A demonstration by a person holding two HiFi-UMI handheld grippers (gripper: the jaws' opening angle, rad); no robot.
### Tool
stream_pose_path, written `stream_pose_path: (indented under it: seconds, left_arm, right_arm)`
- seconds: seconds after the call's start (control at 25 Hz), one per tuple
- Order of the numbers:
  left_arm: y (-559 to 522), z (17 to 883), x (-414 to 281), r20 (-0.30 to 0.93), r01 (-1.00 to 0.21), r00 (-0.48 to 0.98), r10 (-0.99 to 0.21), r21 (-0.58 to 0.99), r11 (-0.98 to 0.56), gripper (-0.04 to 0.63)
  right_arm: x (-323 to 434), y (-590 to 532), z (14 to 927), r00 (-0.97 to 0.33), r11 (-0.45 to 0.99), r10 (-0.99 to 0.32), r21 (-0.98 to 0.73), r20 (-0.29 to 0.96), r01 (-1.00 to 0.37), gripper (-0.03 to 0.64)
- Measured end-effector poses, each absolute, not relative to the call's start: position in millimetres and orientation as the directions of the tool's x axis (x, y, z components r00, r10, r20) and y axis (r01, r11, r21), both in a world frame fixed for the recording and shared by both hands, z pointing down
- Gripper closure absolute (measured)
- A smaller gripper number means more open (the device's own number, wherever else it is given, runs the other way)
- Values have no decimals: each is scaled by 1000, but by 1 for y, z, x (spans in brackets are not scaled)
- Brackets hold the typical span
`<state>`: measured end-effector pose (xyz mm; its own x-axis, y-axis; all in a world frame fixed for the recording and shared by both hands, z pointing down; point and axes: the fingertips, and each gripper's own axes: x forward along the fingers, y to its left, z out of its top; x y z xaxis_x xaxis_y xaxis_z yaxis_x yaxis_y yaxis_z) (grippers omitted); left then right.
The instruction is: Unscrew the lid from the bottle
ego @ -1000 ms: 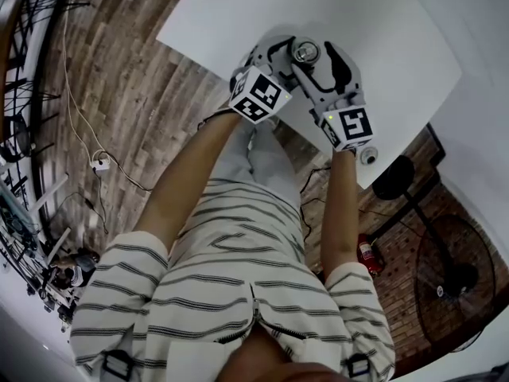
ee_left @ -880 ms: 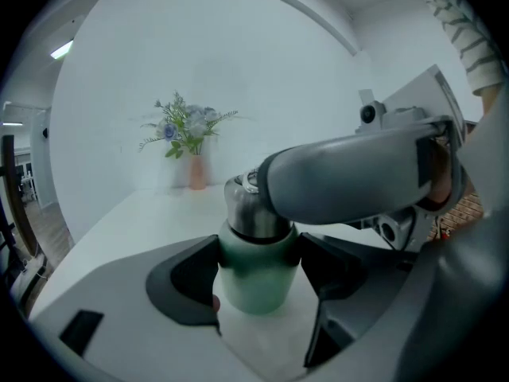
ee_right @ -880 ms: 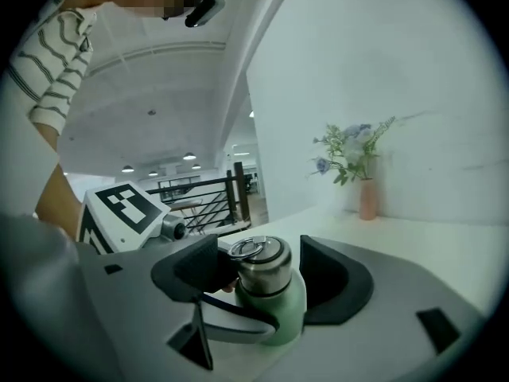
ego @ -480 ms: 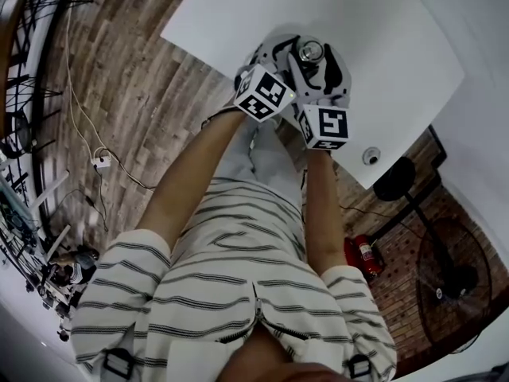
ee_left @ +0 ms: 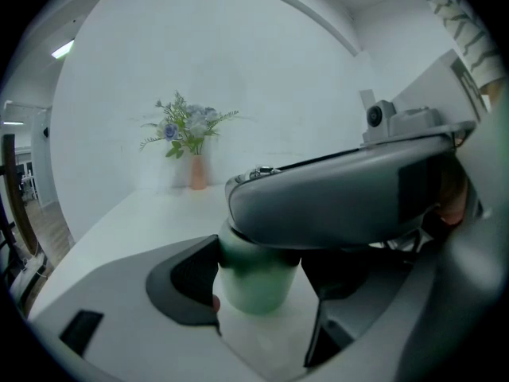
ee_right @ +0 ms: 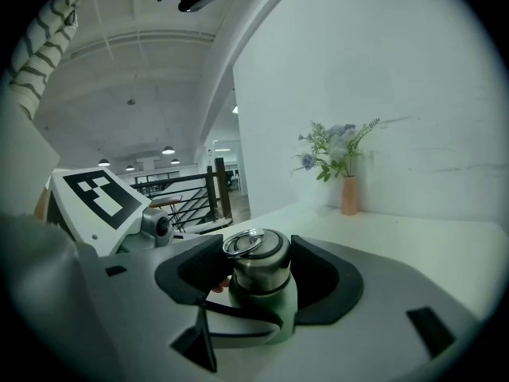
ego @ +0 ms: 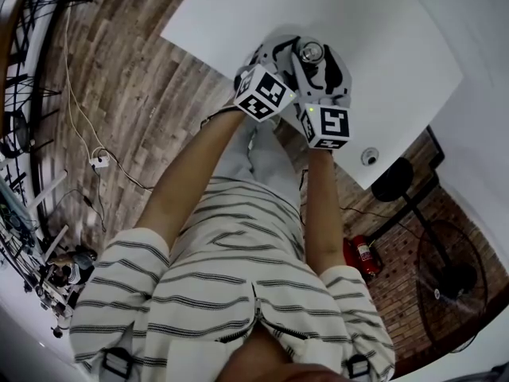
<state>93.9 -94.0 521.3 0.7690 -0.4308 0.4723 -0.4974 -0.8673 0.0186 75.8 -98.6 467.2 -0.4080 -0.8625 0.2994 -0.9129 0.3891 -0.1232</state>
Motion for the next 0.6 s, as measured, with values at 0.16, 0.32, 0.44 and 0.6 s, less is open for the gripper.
stream_pose_path:
  seconds: [0.16, 0.32, 0.44, 0.6]
  left_arm:
    - [-93, 521, 95, 474, -495, 769, -428, 19, -869, 274]
    - [-93, 521, 94, 477, -497, 766, -430, 16, -868, 273]
    - [-93, 521, 96, 476, -493, 769, -426, 18, -870, 273]
    - [-93, 520, 96, 476, -492, 769, -426, 17, -870, 273]
  right_arm:
    - [75, -96, 468, -465, 460, -828, -96, 313, -883, 344]
    - [73, -94, 468, -545, 551, -772, -81, 327, -830, 344]
    - [74, -93, 469, -619, 634, -707, -80, 342, -769, 342]
    - [72, -90, 469, -713, 743, -599, -79, 364, -665, 342]
